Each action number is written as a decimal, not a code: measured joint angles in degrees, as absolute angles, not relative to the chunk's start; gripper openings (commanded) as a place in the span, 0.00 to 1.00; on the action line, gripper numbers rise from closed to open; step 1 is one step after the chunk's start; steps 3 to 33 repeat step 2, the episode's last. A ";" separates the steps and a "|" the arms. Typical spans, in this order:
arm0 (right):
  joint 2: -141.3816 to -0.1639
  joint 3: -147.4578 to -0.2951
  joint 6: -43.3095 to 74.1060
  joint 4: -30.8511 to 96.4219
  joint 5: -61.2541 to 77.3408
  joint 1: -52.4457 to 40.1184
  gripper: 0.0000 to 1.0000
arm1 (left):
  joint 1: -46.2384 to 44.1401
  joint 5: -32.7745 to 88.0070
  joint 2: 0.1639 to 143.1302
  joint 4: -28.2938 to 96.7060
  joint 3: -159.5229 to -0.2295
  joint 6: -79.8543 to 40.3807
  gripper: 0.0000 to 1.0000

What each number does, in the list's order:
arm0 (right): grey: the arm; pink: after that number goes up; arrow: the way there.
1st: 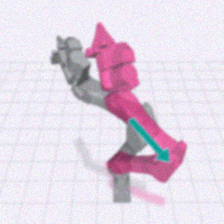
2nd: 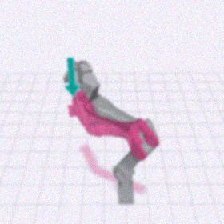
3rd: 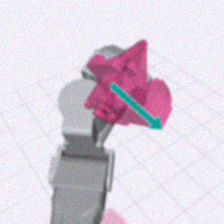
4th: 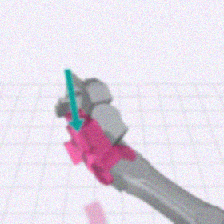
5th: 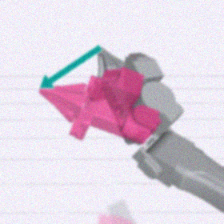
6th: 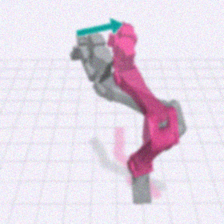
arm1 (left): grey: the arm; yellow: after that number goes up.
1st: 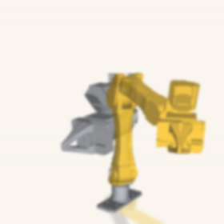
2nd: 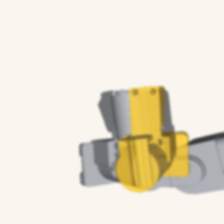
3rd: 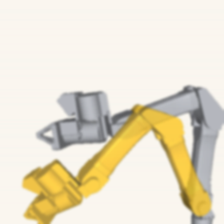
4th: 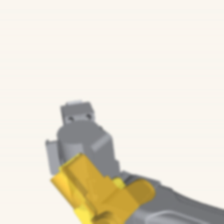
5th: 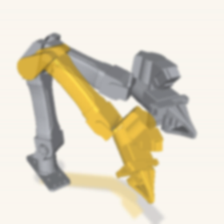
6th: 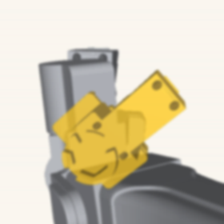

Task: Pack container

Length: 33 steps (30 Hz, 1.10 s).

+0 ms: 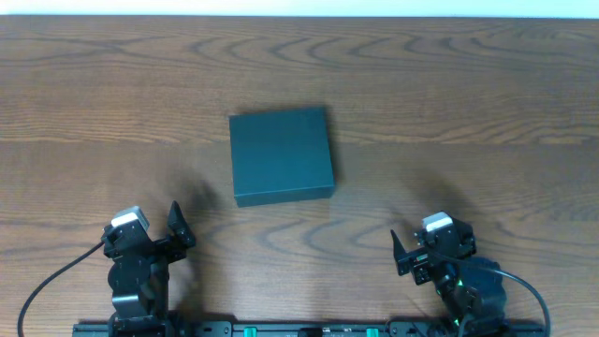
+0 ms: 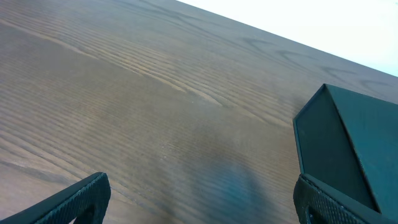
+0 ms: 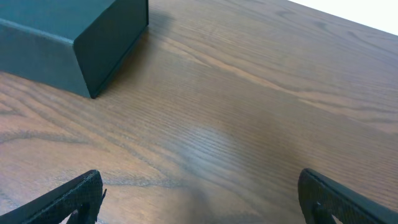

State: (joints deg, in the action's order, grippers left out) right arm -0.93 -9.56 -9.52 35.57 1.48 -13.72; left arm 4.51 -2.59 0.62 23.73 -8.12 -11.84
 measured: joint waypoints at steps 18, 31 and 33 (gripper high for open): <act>-0.93 -9.56 -9.52 35.57 1.48 -13.72 0.99 | 4.51 -2.59 0.62 23.73 -8.12 -11.84 0.95; -0.93 -9.56 -9.52 35.57 1.48 -13.72 0.99 | 4.51 -2.59 0.62 23.73 -8.12 -11.84 0.95; -0.93 -9.56 -9.52 35.57 1.48 -13.72 0.99 | 4.51 -2.59 0.62 23.73 -8.12 -11.84 0.95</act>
